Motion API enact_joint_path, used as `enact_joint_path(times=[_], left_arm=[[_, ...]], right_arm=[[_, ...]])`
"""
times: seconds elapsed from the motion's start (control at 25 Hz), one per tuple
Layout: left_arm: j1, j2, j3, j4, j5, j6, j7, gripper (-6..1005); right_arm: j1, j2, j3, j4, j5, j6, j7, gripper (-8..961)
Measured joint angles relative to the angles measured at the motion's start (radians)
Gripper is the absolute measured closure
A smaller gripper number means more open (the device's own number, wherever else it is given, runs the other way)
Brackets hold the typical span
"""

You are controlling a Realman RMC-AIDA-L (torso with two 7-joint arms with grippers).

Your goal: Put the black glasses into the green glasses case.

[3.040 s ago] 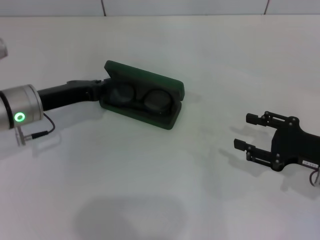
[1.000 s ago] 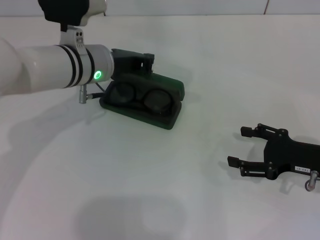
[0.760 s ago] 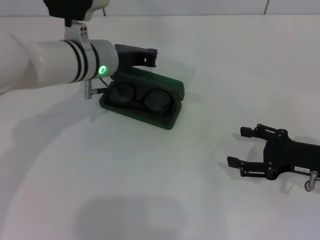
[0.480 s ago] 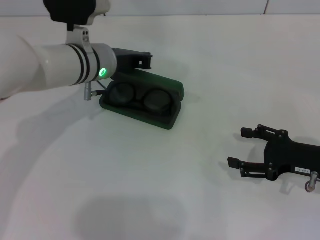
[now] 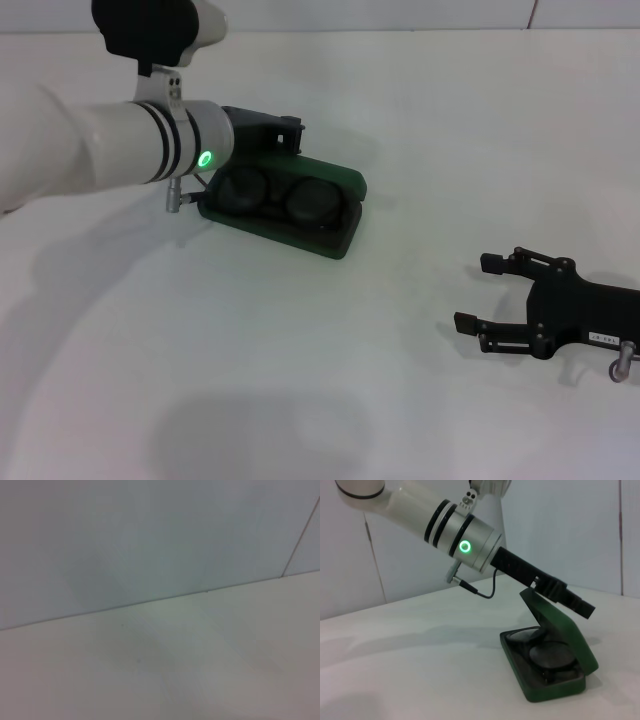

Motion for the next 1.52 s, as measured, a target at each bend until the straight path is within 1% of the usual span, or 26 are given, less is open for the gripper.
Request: enact_joint_path(times=[0.24,0.32,0.52,0.68,0.84,1.08,1.32,1.44,1.52], left_arm=[[0.024,-0.002,0.001,0.003,-0.002,-0.013,0.037,982],[0.035,-0.003,0.0,0.004,-0.021,-0.021,0.062,982],[0.069,-0.002,0.0,-0.003,-0.154,-0.034,0.202,982],[0.103,-0.003,0.0,-0.008,-0.282,-0.04,0.356,981],[0.126,-0.005,0.0,-0.011,-0.348,-0.041,0.442,981],[0.138,-0.006,0.003,-0.048,-0.432,-0.057,0.543,981],[0.144,-0.006,0.024,-0.071,-0.55,-0.074,0.659,981],[0.147,-0.001,0.024,-0.055,-0.596,-0.029,0.666,980],[0.147,0.008,0.002,-0.018,-0.606,0.069,0.624,980]], right_arm=[[0.002,0.0,0.0,-0.001,0.001,0.0,0.0,78],[0.003,0.0,0.0,-0.001,0.002,0.0,0.0,78],[0.006,0.0,0.0,-0.002,0.003,0.0,0.0,78],[0.007,0.002,0.0,-0.005,0.004,0.0,0.001,78],[0.009,0.003,0.0,-0.005,0.004,0.0,0.005,79],[0.009,0.003,0.0,-0.007,0.004,0.0,0.007,79],[0.009,0.003,0.0,-0.005,0.004,0.0,0.008,79],[0.008,0.003,0.0,-0.005,0.004,0.0,0.008,79],[0.008,0.002,0.001,-0.005,0.004,0.0,0.009,79]])
